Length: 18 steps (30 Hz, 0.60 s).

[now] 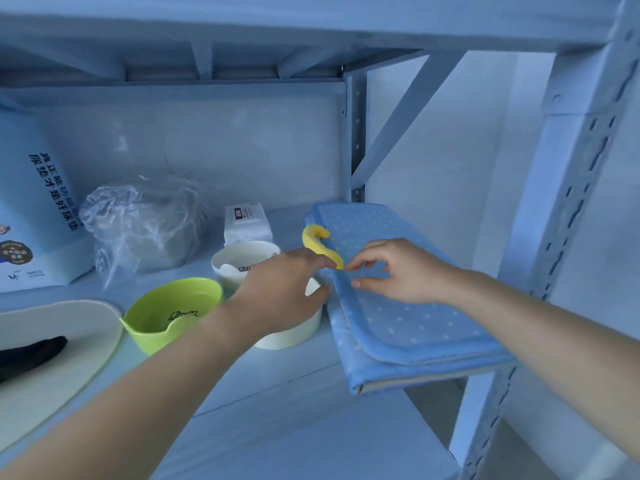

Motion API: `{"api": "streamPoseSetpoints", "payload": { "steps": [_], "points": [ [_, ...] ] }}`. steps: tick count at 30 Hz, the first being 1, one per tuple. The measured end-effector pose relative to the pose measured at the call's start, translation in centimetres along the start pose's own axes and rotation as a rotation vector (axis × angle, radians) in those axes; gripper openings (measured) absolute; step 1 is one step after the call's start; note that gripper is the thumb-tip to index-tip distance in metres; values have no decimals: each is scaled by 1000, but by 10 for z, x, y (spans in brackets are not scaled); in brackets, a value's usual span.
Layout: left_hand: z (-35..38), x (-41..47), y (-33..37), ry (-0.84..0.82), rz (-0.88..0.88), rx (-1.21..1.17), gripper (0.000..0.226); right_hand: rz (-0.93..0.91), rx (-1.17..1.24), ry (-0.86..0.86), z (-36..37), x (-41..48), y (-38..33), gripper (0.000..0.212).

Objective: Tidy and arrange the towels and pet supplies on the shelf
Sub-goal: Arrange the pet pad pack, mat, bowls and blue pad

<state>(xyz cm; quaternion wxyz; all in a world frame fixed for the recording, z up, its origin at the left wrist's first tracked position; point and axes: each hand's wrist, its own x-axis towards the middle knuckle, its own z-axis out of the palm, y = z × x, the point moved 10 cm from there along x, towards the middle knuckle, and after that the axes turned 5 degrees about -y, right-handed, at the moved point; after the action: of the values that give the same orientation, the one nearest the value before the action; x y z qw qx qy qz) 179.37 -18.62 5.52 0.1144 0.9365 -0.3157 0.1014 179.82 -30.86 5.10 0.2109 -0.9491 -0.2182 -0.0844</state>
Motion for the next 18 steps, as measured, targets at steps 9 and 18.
{"api": "streamPoseSetpoints", "payload": {
  "steps": [9,18],
  "points": [
    [9,-43,63,17,134,-87,35,89,-13,44,4,-83,-11,23],
    [33,-55,93,-35,189,-96,38,131,-36,86,-5,-127,3,34]
  ]
}}
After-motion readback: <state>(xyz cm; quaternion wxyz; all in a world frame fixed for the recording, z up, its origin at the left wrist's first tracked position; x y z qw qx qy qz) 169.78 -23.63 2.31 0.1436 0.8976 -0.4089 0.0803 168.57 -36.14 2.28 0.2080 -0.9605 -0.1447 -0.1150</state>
